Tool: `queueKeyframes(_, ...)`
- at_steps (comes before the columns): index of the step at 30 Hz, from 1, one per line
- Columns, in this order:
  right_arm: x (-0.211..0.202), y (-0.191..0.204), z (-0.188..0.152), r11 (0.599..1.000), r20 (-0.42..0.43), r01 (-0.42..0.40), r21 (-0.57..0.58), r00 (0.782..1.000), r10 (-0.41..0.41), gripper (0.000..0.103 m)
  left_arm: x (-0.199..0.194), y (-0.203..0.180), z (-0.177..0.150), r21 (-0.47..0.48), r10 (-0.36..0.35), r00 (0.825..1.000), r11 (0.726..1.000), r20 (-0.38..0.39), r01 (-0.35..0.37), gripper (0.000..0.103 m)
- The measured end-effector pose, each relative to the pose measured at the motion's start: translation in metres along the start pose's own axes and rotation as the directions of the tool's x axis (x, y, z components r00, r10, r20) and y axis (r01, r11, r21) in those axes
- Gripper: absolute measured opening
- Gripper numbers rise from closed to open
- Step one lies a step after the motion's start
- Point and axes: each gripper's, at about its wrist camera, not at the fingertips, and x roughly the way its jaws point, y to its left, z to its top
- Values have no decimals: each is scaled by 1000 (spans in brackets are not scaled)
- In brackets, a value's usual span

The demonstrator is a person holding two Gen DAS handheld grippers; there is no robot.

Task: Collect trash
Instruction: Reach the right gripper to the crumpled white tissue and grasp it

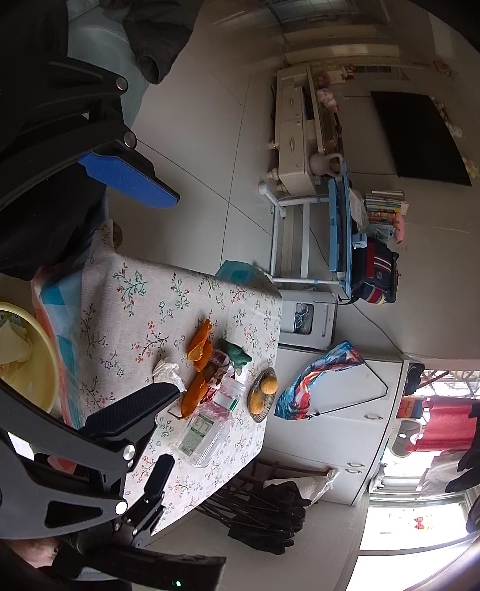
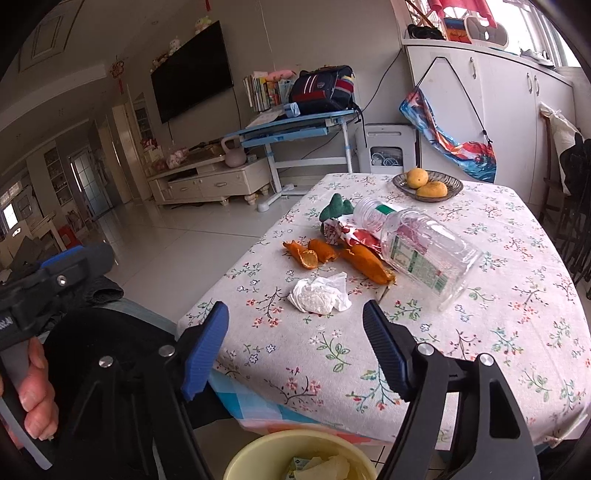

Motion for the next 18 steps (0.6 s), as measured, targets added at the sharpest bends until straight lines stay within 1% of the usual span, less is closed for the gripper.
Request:
queueKeyframes(3, 25, 1, 4, 1000, -40, 4, -13, 999, -4, 67, 8, 5, 5, -22, 2, 1000, 1000, -8, -2, 92)
queueKeyframes(8, 64, 0, 10, 999, -118, 25, -24, 993, -27, 61, 27, 7, 15, -48, -20, 999, 999, -26, 19, 92)
queueKeyframes(10, 75, -3, 10, 999, -151, 33, -25, 988, -36, 56, 37, 4, 19, -43, -29, 999, 999, -39, 27, 92)
queueKeyframes(14, 87, -8, 11, 998, -187, 44, -34, 981, -49, 47, 66, -4, 26, -41, -48, 996, 998, -79, 45, 92)
queueKeyframes(16, 88, -10, 11, 998, -194, 49, -38, 979, -56, 40, 81, -7, 30, -48, -62, 992, 997, -106, 57, 92)
queueKeyframes(18, 87, -13, 9, 998, -199, 42, -41, 979, -49, 37, 96, -11, 32, -57, -78, 989, 996, -129, 72, 92)
